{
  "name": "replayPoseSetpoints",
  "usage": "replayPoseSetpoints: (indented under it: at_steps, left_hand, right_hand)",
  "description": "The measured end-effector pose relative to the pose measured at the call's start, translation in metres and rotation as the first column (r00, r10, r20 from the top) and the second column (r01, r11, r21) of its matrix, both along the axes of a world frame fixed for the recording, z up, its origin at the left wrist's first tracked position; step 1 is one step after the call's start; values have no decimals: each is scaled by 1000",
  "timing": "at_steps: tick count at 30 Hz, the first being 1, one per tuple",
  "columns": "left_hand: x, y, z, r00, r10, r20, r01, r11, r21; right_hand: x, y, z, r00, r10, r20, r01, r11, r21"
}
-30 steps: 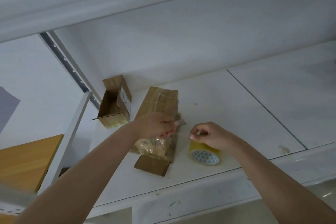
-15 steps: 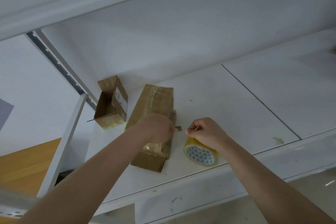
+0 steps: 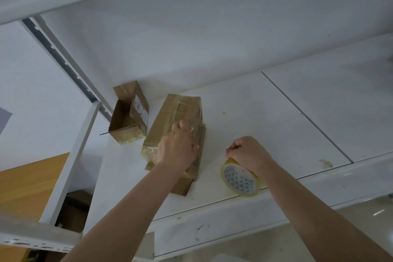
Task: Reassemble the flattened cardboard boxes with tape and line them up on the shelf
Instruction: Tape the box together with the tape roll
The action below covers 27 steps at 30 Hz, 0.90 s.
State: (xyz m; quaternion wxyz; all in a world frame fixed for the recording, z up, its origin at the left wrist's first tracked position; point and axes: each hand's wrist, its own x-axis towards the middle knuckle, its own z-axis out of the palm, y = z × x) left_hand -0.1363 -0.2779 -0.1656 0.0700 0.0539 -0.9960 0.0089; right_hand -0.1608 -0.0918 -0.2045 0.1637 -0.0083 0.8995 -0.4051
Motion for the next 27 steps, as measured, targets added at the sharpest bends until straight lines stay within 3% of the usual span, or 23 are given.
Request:
replayPoseSetpoints:
  at_steps: [6, 11, 17, 19, 20, 22, 24, 26, 27]
  left_hand:
    - [2, 6, -9, 999, 3, -35, -8, 990, -144]
    - [7, -2, -9, 997, -63, -46, 56, 990, -130]
    - [-8, 1, 8, 991, -10, -137, 0, 997, -78]
    - [-10, 8, 6, 996, -17, -88, 13, 999, -38]
    - [-9, 11, 5, 998, -31, -61, 31, 1000, 5]
    - [-9, 13, 10, 997, -20, -79, 41, 963, 268]
    - [-7, 14, 18, 986, 38, -164, 78, 763, 641]
    - [0, 23, 28, 986, 27, -165, 118, 583, 804]
    - [4, 29, 29, 992, 1, -125, 104, 550, 829]
  right_hand:
    - [-2, 5, -4, 999, -28, -45, 27, 999, -26]
    - [1, 9, 3, 995, -43, -90, 30, 989, -142]
    - [-1, 15, 31, 980, -106, -169, 43, 939, -340]
    - [-1, 17, 38, 969, -121, -214, 35, 929, -367]
    - [-1, 17, 40, 964, -124, -233, 29, 927, -375]
    - [0, 19, 41, 957, -131, -259, 20, 921, -389]
    - [2, 20, 41, 952, -135, -275, 15, 916, -401]
    - [4, 19, 41, 947, -139, -288, 11, 914, -406]
    - [4, 18, 41, 945, -141, -295, 9, 912, -410]
